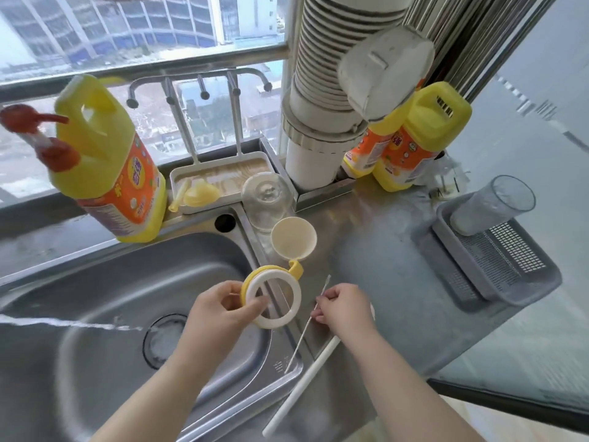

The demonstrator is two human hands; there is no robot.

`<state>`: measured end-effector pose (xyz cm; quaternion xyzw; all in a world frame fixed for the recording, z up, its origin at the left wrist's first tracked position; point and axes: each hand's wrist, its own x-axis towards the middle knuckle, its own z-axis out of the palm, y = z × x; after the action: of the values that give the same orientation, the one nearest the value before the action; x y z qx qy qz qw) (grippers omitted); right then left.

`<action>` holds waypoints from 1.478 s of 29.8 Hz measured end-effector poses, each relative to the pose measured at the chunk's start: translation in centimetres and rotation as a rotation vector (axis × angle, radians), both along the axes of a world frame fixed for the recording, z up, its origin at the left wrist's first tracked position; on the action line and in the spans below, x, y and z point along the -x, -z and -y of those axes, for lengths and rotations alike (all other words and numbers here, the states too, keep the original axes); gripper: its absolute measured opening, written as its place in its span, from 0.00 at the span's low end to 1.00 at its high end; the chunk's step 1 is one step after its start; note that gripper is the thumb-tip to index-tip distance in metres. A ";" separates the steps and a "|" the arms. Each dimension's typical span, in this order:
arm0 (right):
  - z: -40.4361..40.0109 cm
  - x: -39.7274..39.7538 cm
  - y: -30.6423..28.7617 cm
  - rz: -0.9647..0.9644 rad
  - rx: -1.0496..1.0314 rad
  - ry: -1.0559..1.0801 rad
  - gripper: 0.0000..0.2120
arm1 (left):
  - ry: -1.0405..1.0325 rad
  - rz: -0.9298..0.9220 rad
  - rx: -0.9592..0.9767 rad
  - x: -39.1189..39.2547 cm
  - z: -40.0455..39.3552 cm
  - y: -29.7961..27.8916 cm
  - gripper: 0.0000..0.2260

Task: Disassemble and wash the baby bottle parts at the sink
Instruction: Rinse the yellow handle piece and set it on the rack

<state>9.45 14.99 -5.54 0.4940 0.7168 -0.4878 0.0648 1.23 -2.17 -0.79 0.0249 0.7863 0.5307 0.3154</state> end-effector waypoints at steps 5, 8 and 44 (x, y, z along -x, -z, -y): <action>0.8 -0.9 -0.4 -0.054 -0.152 0.002 0.06 | -0.042 0.006 0.016 -0.1 1.5 0.7 0.06; 1.0 -3.1 -0.8 -0.015 -0.297 0.005 0.11 | -0.029 0.001 -0.020 -0.5 1.9 0.5 0.06; 23.5 9.5 -10.4 -0.330 -0.464 -1.005 0.18 | -0.087 0.051 -0.427 6.1 21.6 -2.2 0.09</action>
<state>0.00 -8.47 4.85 0.0114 0.9524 -0.2976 0.0655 -4.86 -23.75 1.39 0.0438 0.6483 0.6986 0.2996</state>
